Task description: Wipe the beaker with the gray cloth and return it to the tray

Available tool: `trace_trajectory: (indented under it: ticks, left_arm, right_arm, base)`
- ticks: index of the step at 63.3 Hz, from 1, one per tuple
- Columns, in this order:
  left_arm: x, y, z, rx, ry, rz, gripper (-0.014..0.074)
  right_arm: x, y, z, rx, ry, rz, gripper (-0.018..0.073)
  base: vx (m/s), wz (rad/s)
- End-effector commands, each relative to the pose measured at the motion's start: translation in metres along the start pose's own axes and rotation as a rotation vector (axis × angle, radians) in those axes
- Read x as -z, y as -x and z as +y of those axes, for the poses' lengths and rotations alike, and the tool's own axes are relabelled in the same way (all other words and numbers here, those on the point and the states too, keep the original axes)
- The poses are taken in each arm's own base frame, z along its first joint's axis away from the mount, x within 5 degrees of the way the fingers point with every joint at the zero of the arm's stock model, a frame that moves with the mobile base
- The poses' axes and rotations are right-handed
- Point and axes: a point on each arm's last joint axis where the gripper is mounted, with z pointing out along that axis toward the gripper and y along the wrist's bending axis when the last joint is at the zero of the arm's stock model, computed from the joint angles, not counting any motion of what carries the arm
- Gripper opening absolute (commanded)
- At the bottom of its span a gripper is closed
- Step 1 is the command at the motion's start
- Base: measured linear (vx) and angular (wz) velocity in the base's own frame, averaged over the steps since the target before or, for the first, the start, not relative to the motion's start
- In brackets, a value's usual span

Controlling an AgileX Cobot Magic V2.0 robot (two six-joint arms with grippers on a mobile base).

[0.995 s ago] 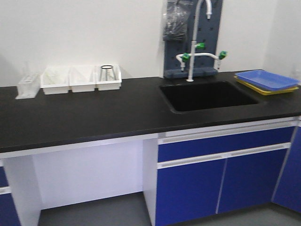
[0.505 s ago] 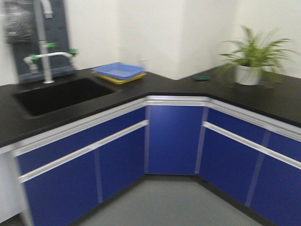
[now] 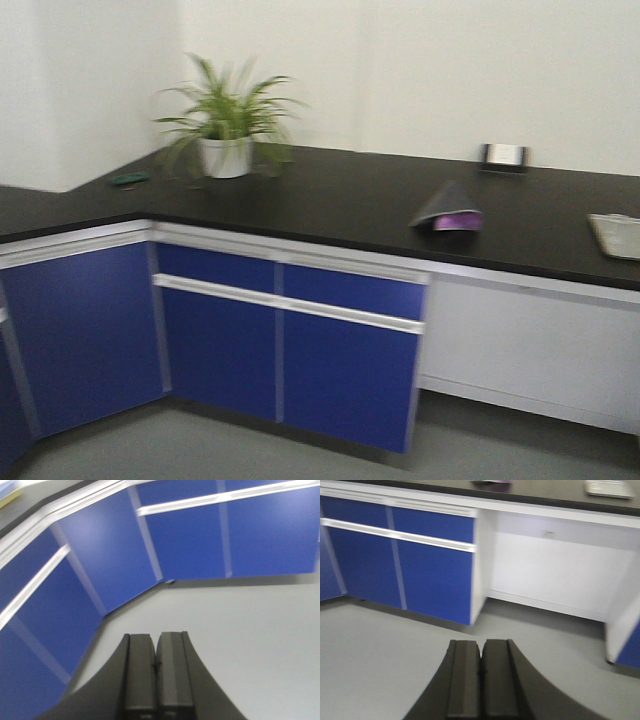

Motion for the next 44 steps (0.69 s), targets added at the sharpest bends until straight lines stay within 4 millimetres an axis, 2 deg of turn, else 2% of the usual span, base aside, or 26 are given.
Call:
trace_trajectory:
  ticks: [1,28,44]
  left_arm:
    - [-0.0008,0.0026,-0.0007,0.003,0.002,-0.077,-0.0006]
    - [-0.0008,0.0026,-0.0007,0.003,0.002,-0.077,-0.0006]
    - [-0.0008,0.0026,-0.0007,0.003,0.002,-0.077,-0.0006]
  right_arm:
    - [0.0003,0.0071,0.0003,0.022,0.001,-0.077,-0.0008]
    - [0.0003,0.0071,0.0003,0.022,0.000,-0.077,-0.0008]
    - [0.0003,0.0071,0.0003,0.022,0.000,-0.077,-0.0008]
  base:
    - [0.21,-0.80]
    - [0.26,-0.86]
    - [0.34,-0.53]
